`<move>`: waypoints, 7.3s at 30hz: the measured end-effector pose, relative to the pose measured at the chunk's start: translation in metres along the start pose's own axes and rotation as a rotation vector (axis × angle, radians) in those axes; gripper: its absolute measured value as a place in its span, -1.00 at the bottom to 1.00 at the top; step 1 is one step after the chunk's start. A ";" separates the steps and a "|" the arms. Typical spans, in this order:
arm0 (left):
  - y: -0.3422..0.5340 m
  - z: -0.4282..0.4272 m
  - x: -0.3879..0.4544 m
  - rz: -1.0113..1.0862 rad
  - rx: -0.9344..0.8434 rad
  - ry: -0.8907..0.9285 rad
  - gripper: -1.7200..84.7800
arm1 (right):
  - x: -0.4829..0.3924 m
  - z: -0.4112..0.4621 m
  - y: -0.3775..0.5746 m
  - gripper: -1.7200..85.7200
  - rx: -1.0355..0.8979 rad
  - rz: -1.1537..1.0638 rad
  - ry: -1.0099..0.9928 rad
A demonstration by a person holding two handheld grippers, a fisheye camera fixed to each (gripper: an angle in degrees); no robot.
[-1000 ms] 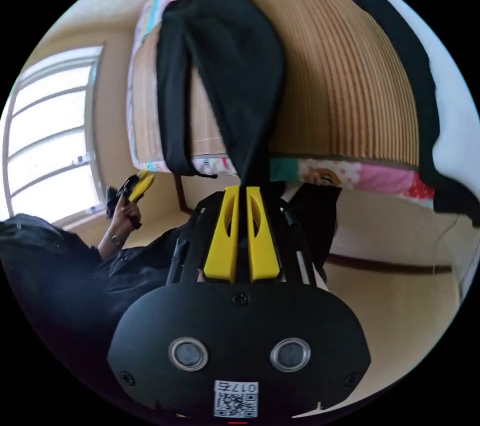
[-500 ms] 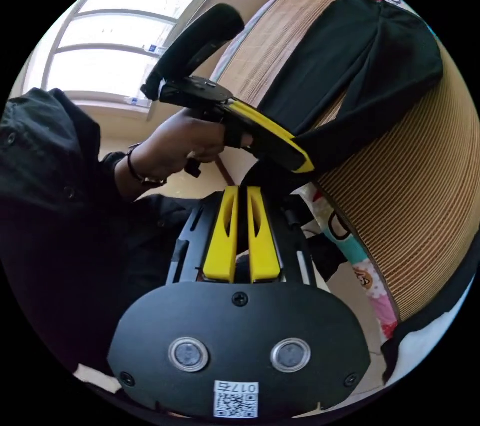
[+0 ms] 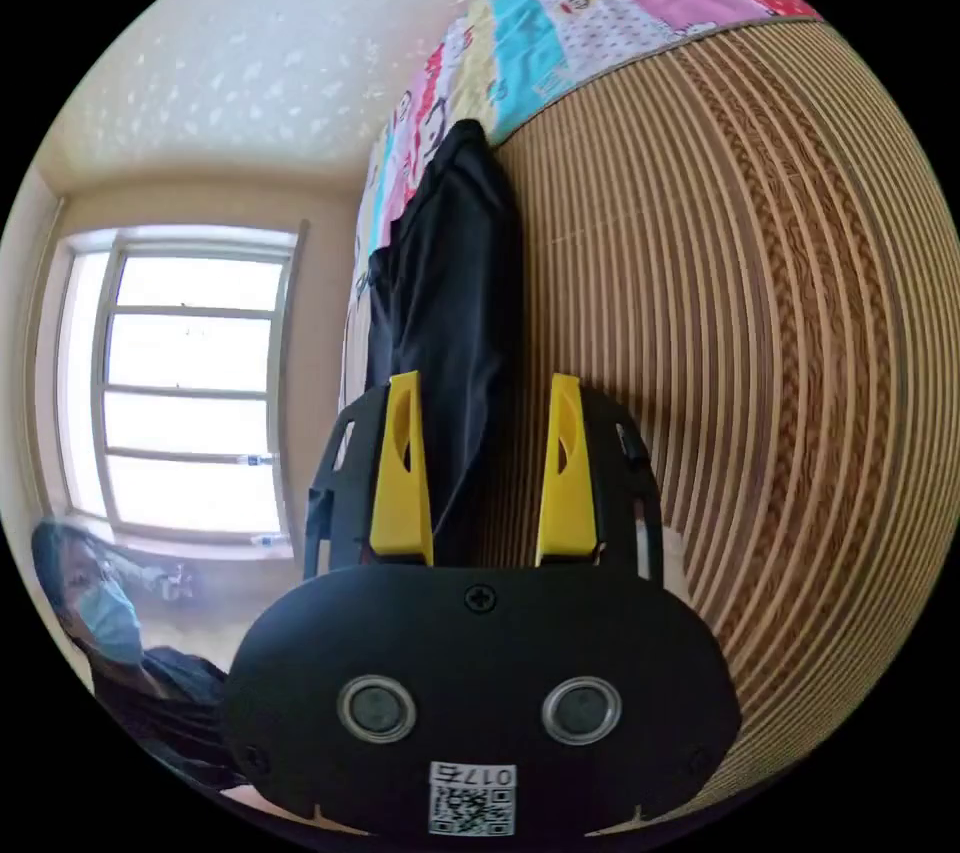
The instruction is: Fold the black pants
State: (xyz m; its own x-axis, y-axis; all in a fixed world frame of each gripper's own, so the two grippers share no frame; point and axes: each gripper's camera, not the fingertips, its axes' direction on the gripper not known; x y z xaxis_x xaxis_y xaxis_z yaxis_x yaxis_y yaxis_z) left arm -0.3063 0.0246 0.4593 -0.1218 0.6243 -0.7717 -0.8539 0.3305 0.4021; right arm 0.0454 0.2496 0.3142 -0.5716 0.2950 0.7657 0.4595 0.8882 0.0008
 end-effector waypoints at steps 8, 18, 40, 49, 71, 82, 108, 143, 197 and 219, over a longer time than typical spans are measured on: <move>0.023 -0.030 -0.021 0.051 0.094 0.185 -0.94 | -0.045 0.031 -0.058 -0.86 0.132 -0.020 0.238; 0.114 -0.126 -0.137 -0.274 0.337 0.261 -0.94 | -0.359 0.239 -0.031 -0.87 0.033 -0.714 0.582; 0.050 -0.097 -0.179 -0.387 -0.013 -0.172 -0.91 | -0.117 0.273 0.407 -0.78 -0.465 -0.167 0.028; 0.028 -0.097 -0.162 -0.338 -0.078 -0.163 -0.92 | -0.129 0.286 0.449 -0.77 -0.517 -0.185 0.216; 0.095 -0.020 -0.148 -0.534 -0.037 0.065 -0.86 | -0.069 0.291 0.448 -0.83 -0.689 -0.045 0.088; -0.005 -0.020 -0.053 -0.248 0.215 -0.206 -0.81 | -0.222 0.345 0.223 -0.67 -0.221 -0.499 0.286; 0.075 -0.056 -0.081 -0.300 0.136 -0.205 -0.84 | -0.258 0.381 0.152 -0.78 -0.208 -0.536 0.244; 0.125 -0.279 0.064 0.427 0.353 0.538 -0.87 | -0.255 0.006 0.269 -0.97 -0.293 -0.307 -0.654; 0.006 -0.092 -0.122 -0.212 0.322 -0.184 -0.74 | -0.191 0.223 0.209 -0.71 -0.325 -0.129 0.109; 0.039 0.008 -0.057 -0.272 0.657 -0.687 -0.49 | -0.247 0.141 0.383 -0.40 -0.004 -0.313 0.645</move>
State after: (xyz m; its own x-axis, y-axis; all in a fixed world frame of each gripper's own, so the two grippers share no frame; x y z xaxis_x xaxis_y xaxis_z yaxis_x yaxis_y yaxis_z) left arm -0.3283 0.0078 0.5228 0.5344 0.6753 -0.5083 -0.3331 0.7210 0.6076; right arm 0.2660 0.5665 0.0347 -0.1620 -0.2420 0.9567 0.3432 0.8952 0.2845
